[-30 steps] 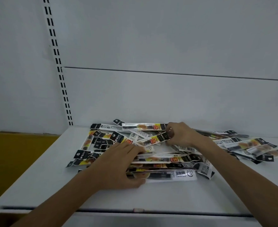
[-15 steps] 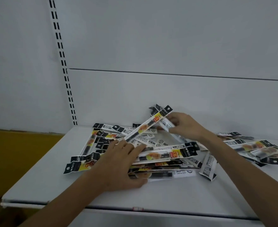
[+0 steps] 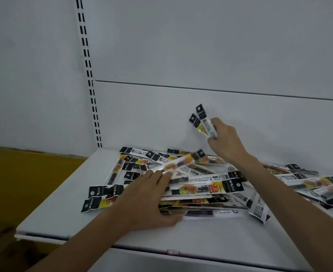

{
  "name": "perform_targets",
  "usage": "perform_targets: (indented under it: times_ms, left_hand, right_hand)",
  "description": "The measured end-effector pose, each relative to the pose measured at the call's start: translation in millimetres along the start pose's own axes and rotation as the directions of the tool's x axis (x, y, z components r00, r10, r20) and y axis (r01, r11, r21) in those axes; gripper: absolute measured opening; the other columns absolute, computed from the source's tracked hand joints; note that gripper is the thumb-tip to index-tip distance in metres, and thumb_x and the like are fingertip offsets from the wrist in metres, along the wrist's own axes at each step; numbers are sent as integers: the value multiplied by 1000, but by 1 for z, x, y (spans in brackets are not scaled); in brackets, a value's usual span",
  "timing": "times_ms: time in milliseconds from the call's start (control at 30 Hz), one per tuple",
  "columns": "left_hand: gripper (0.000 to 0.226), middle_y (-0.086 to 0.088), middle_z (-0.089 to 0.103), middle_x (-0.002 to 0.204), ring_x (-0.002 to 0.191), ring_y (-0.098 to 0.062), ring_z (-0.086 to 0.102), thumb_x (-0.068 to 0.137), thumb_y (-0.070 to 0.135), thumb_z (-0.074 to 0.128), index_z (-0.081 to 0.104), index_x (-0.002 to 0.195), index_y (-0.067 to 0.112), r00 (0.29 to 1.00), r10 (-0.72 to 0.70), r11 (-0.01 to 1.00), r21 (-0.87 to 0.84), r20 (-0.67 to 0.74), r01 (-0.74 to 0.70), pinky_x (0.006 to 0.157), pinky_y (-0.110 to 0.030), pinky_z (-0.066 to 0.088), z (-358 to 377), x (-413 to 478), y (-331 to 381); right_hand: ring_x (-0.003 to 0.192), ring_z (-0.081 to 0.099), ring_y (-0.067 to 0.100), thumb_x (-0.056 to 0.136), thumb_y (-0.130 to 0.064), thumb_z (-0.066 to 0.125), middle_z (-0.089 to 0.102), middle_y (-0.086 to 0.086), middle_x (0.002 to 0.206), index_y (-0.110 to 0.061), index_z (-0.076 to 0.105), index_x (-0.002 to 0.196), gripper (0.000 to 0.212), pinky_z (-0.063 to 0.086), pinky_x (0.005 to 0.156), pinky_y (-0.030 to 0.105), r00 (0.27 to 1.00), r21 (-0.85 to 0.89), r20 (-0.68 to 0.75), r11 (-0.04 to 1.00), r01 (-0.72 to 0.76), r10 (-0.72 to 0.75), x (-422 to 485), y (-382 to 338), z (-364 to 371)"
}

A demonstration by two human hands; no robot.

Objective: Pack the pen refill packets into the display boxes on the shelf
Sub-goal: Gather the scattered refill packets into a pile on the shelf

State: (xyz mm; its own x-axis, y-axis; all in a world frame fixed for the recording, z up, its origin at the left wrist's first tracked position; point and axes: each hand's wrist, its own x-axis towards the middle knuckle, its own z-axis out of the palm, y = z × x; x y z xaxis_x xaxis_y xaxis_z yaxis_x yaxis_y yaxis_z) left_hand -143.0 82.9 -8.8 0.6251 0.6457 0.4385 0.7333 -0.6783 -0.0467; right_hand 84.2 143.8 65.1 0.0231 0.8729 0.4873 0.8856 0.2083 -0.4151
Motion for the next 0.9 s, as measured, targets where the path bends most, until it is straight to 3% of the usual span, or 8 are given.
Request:
perform_targets:
  times_ms: [100, 200, 333, 433, 500, 600, 800, 900]
  left_hand:
    - [85, 5, 55, 114, 100, -16, 53, 66, 80, 32, 47, 125, 21, 1000, -19, 1000, 2, 6, 19, 85, -28, 42, 1, -1, -1]
    - [82, 4, 58, 113, 100, -17, 56, 67, 80, 32, 50, 120, 20, 999, -18, 1000, 22, 36, 17, 86, -30, 43, 4, -1, -2]
    - [74, 8, 63, 99, 85, -13, 59, 67, 80, 35, 57, 107, 21, 998, 0, 996, 84, -55, 4, 75, -27, 50, 9, -3, -2]
    - [73, 9, 63, 96, 83, -13, 58, 68, 79, 35, 57, 106, 21, 996, 13, 998, 70, -84, -7, 74, -26, 50, 10, -4, -1]
    - [72, 10, 62, 94, 82, -13, 57, 68, 78, 36, 57, 107, 21, 995, 34, 996, 87, -93, -26, 75, -26, 49, 9, -4, -1]
    - [72, 10, 62, 91, 79, -13, 56, 67, 77, 37, 57, 107, 21, 994, 41, 992, 125, -104, -28, 73, -24, 48, 7, -5, 1]
    - [71, 11, 60, 83, 71, -12, 54, 68, 76, 37, 56, 106, 19, 993, 45, 991, 130, -105, -31, 66, -23, 49, 5, -5, 1]
    - [71, 12, 61, 85, 73, -11, 56, 68, 76, 37, 56, 108, 20, 996, 40, 995, 97, -80, -32, 67, -22, 49, 4, -4, 2]
  right_hand:
    - [66, 49, 20, 85, 3, 49, 55, 8, 94, -5, 47, 119, 35, 37, 48, 23, 994, 53, -63, 994, 93, -90, 3, -8, -9]
    - [89, 58, 20, 86, -4, 57, 58, 12, 118, -10, 48, 123, 39, 50, 72, 25, 936, 151, 308, 980, 128, -169, -4, -27, 4]
    - [130, 41, 18, 83, -39, 65, 40, 1, 145, -20, 33, 141, 69, 33, 109, 34, 713, 12, 693, 990, 140, -109, -10, -22, 39]
    - [118, 51, 21, 80, -37, 70, 50, 3, 133, -19, 37, 139, 69, 43, 98, 31, 738, 5, 674, 999, 54, -44, -7, -15, 41]
    - [89, 62, 16, 80, -31, 71, 60, 3, 113, -13, 50, 126, 53, 51, 74, 23, 750, 1, 657, 995, 95, -72, -4, -16, 41]
    - [59, 55, 5, 79, -19, 70, 62, -1, 84, -10, 62, 101, 25, 41, 47, 10, 784, 30, 614, 996, 86, -87, 0, -14, 44]
    - [59, 55, 10, 84, -11, 63, 57, -2, 90, -8, 56, 122, 38, 52, 54, 23, 956, 120, 293, 992, -24, -13, 8, -12, 30]
    - [65, 56, 6, 81, -5, 65, 61, 1, 102, -13, 58, 120, 39, 49, 53, 14, 845, 259, 503, 965, 49, -178, 3, -23, 24]
